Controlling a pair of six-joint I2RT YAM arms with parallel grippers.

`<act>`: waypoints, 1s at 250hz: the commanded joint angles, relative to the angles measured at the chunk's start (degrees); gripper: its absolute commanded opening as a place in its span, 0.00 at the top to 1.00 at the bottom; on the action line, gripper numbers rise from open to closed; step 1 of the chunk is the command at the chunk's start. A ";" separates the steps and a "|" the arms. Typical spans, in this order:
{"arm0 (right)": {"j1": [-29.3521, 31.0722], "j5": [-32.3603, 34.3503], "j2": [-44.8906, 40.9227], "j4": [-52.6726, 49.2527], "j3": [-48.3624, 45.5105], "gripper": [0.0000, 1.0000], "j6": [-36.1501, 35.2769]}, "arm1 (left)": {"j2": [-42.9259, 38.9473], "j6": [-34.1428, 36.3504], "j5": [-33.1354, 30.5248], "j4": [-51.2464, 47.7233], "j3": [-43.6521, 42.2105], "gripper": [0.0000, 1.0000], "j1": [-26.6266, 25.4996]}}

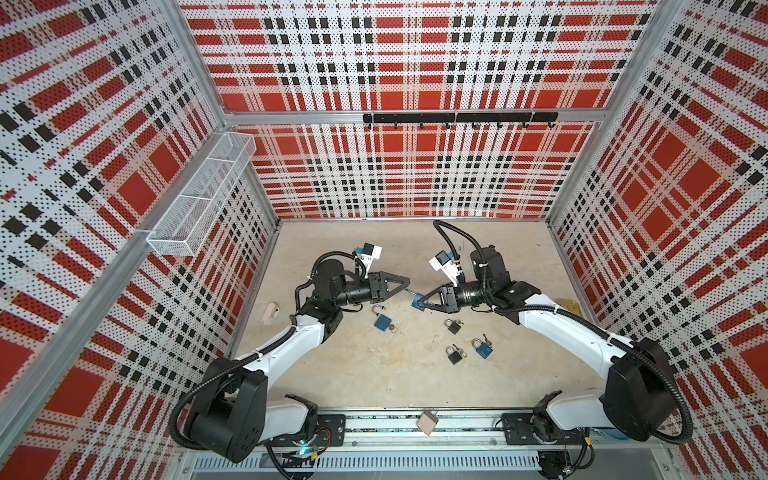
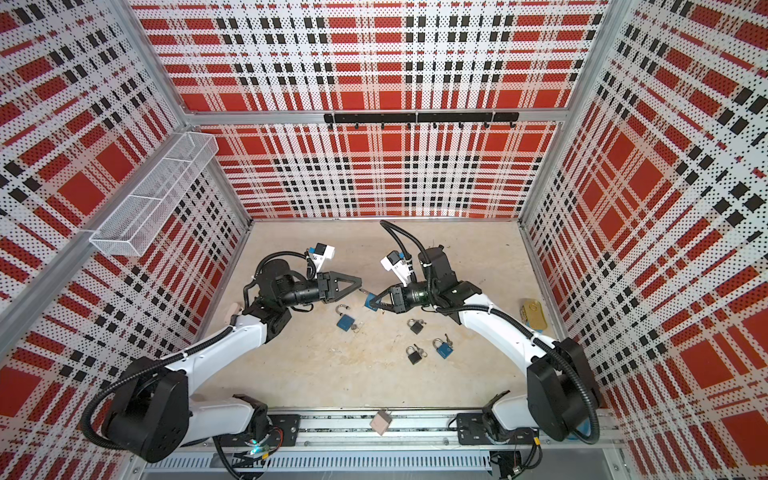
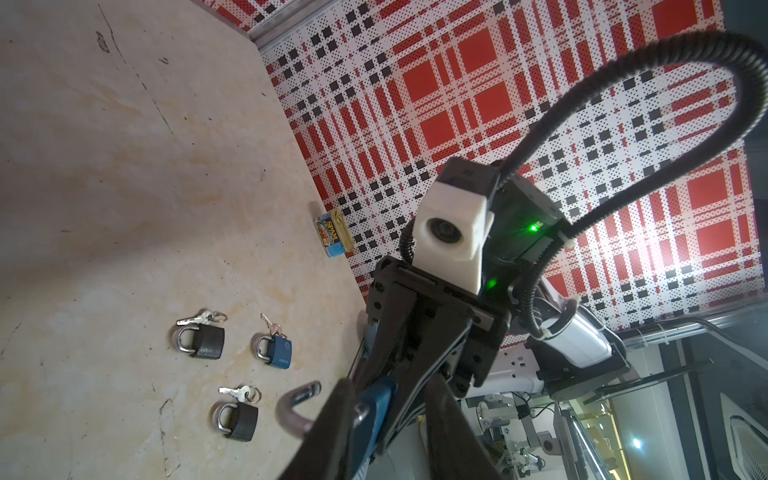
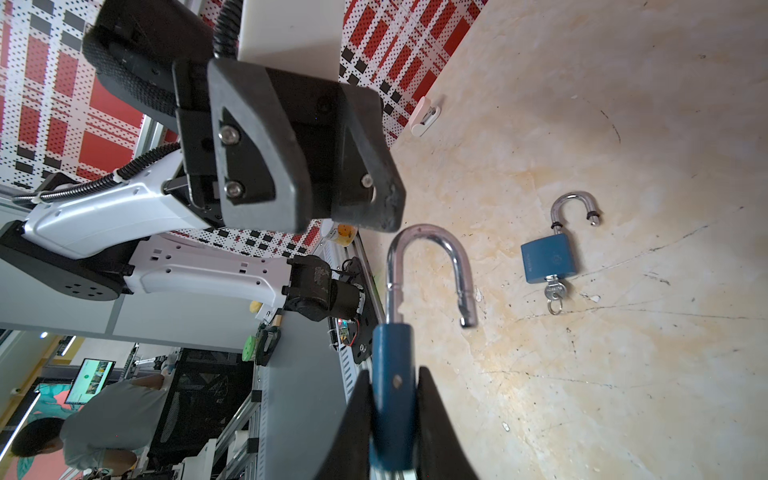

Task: Lock with the key

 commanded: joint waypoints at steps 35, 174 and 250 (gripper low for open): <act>0.07 -2.84 -1.66 5.49 1.15 1.00 0.66 | 3.50 -0.67 0.77 1.00 2.43 0.68 0.15; -0.06 -1.52 -1.41 5.67 2.42 1.00 1.01 | 1.16 -0.99 2.68 1.58 -2.08 0.68 -0.56; -0.37 -0.64 -1.25 5.09 2.44 1.00 1.10 | -0.18 -1.18 3.38 1.58 -3.04 0.68 -0.30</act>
